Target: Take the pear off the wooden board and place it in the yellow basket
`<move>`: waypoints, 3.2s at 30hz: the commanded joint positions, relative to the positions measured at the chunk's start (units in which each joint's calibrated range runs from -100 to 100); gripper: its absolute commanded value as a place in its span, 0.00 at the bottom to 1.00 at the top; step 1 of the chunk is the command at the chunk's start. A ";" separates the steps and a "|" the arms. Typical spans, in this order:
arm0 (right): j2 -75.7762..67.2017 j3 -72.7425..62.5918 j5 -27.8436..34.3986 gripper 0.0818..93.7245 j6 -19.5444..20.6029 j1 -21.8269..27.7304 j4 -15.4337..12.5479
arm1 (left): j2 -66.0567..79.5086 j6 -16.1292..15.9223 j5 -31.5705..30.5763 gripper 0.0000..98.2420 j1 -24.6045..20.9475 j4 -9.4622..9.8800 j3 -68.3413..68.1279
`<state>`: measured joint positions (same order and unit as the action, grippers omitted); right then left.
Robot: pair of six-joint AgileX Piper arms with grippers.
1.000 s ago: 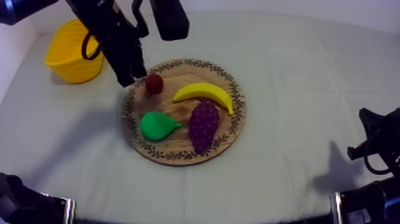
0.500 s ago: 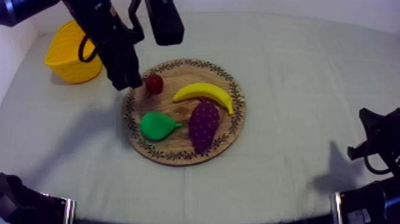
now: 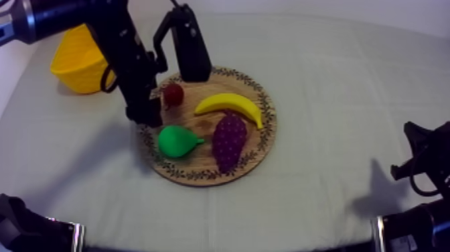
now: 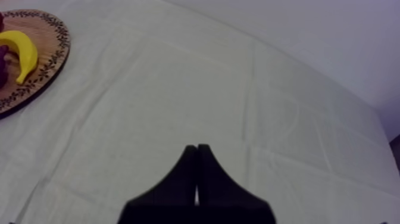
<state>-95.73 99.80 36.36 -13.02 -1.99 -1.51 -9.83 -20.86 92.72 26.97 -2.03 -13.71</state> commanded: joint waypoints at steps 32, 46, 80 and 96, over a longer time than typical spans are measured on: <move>-0.03 -0.02 0.02 0.00 0.00 -0.10 0.03 | -17.96 -0.27 -7.40 0.97 0.97 -1.45 -1.89; -0.03 -0.02 0.02 0.00 0.00 -0.16 0.03 | -19.35 1.49 -8.45 0.83 1.23 -1.45 -0.69; -0.03 -0.02 0.02 0.00 0.00 -0.16 0.03 | -12.79 4.98 -6.75 0.54 2.27 -1.64 1.18; -0.03 -0.02 0.02 0.00 0.00 -0.23 0.03 | 1.13 7.65 6.39 0.51 2.64 -0.04 13.78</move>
<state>-95.73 99.80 36.36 -13.02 -2.15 -1.51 -9.70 -13.31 99.00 29.68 -2.18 -0.60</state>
